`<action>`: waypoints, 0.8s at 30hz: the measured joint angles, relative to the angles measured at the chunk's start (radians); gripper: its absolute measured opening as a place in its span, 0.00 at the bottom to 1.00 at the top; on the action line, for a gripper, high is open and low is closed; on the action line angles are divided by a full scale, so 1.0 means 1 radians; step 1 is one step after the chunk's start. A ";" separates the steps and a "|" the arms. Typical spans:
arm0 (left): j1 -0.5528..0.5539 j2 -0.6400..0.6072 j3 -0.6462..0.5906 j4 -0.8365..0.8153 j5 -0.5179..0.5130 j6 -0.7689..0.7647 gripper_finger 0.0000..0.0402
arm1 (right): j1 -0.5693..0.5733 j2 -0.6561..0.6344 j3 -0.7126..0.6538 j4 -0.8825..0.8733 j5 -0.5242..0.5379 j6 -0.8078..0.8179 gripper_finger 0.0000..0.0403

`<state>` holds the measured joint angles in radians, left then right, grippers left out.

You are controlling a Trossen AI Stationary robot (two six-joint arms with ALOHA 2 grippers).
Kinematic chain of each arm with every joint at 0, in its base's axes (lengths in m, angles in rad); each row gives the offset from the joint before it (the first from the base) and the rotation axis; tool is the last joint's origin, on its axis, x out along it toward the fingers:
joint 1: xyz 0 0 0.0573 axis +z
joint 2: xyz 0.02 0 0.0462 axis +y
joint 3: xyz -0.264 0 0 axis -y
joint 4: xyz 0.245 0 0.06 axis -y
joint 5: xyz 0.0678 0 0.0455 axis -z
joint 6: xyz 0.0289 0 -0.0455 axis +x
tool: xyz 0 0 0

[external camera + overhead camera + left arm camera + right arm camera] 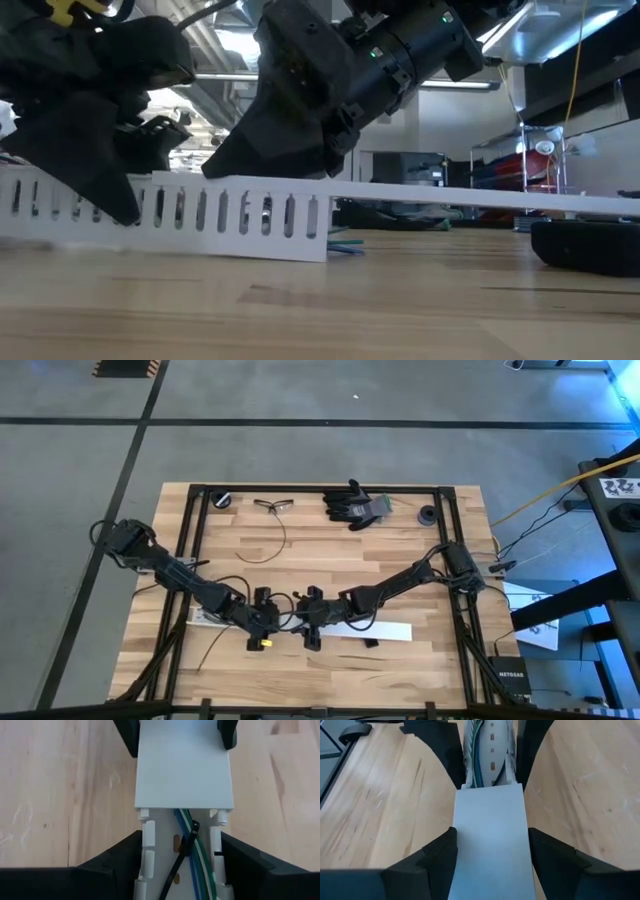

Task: Ziptie cables
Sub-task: Close the white cable duct lid

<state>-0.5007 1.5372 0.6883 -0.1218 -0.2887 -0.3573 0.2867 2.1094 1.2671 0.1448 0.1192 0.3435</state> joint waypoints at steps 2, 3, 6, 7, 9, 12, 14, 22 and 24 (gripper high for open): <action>0.001 0.000 -0.004 0.005 0.001 -0.002 0.52 | 0.000 0.000 -0.001 -0.001 -0.002 0.000 0.54; 0.007 0.001 -0.006 0.010 0.002 -0.002 0.52 | 0.000 0.000 -0.001 0.000 -0.005 0.000 0.54; 0.025 0.010 -0.008 0.028 0.013 -0.007 0.54 | 0.000 0.000 -0.003 0.016 -0.006 0.000 0.54; 0.029 0.018 -0.009 0.042 0.017 -0.006 0.55 | 0.000 0.000 -0.004 0.016 -0.006 0.000 0.54; 0.039 0.038 -0.009 0.082 0.031 0.006 0.60 | 0.000 0.001 -0.004 0.018 -0.008 0.000 0.54; 0.060 0.070 0.000 0.152 0.052 0.056 0.68 | 0.001 0.001 -0.004 0.019 -0.007 -0.001 0.54; 0.071 0.071 0.008 0.128 0.078 0.075 0.72 | 0.001 0.001 -0.004 0.018 -0.008 -0.001 0.54; 0.040 -0.045 0.112 -0.274 0.102 0.019 0.76 | 0.001 0.001 -0.004 0.018 -0.010 -0.001 0.54; 0.014 -0.077 0.111 -0.307 0.086 -0.015 0.76 | 0.001 0.001 -0.004 0.019 -0.009 -0.004 0.54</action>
<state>-0.4868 1.4601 0.7995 -0.4287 -0.2031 -0.3727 0.2874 2.1105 1.2633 0.1635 0.1098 0.3395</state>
